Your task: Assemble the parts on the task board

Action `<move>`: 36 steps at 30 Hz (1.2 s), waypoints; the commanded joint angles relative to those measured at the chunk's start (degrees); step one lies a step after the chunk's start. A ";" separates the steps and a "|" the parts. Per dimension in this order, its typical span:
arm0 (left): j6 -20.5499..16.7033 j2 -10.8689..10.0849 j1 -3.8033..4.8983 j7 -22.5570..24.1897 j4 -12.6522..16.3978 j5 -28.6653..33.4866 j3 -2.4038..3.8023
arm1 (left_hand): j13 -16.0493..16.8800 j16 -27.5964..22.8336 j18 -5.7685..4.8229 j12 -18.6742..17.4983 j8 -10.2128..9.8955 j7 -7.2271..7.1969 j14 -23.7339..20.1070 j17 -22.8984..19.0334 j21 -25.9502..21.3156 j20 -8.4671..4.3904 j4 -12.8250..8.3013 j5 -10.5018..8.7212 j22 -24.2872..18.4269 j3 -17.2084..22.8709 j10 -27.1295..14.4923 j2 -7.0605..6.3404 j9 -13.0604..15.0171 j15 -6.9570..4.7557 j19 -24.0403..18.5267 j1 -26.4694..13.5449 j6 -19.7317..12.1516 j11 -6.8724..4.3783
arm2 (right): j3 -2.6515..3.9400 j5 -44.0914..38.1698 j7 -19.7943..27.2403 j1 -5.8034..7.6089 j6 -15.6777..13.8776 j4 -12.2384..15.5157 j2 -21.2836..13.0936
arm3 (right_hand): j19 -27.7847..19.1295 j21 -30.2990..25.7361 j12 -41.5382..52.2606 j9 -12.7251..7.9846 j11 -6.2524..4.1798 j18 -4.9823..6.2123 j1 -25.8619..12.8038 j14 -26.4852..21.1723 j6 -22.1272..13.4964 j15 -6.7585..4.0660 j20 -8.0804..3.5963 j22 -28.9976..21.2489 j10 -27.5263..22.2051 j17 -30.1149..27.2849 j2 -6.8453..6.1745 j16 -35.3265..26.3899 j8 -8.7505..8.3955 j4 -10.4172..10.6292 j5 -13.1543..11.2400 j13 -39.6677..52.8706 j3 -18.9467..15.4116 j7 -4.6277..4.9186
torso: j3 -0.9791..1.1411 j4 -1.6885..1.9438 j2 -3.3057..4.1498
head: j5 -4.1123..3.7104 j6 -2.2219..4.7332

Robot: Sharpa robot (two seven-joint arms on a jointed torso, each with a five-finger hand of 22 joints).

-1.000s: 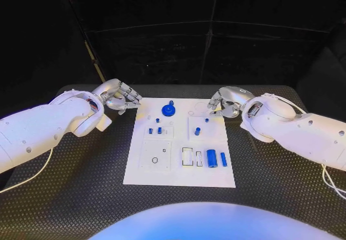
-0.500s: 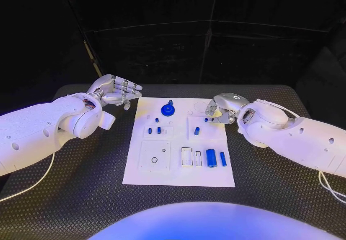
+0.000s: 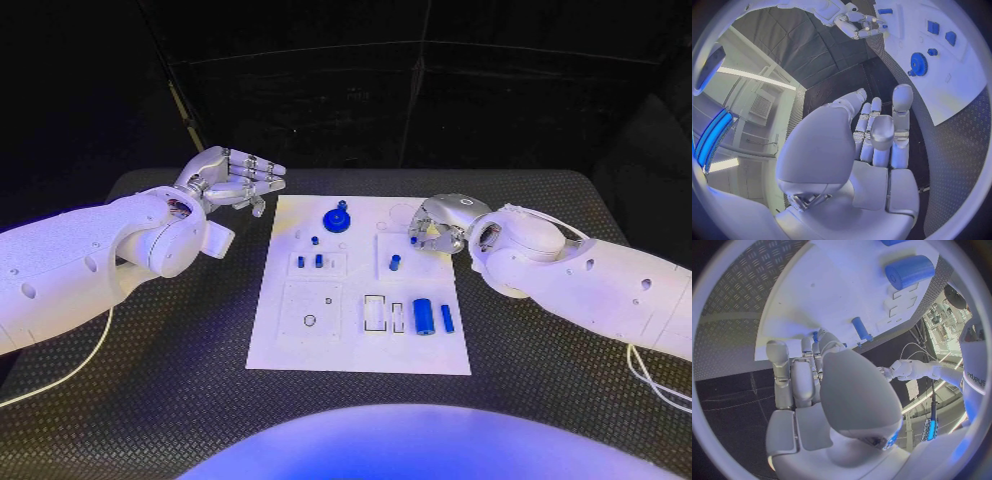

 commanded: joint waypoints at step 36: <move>0.42 0.00 0.02 -0.08 0.15 1.22 0.08 | -0.18 -0.37 1.27 0.31 0.27 0.10 -0.58 -0.33 -1.14 -0.04 -0.46 0.10 -0.65 0.36 -0.94 0.26 -0.07 0.16 -0.61 -0.14 0.35 0.03 | -0.05 -4.10 -2.88 -0.25 2.23 -0.70 1.70 | 3.55 5.56 -1.31 0.12 -1.20 -1.91 -0.35 2.26 5.51 -1.13 -1.19 7.72 6.24 0.09 0.26 1.37 -0.31 -5.77 -3.04 -1.53 12.78 -1.08 | 0.01 -0.10 -0.11 | -0.09 -0.01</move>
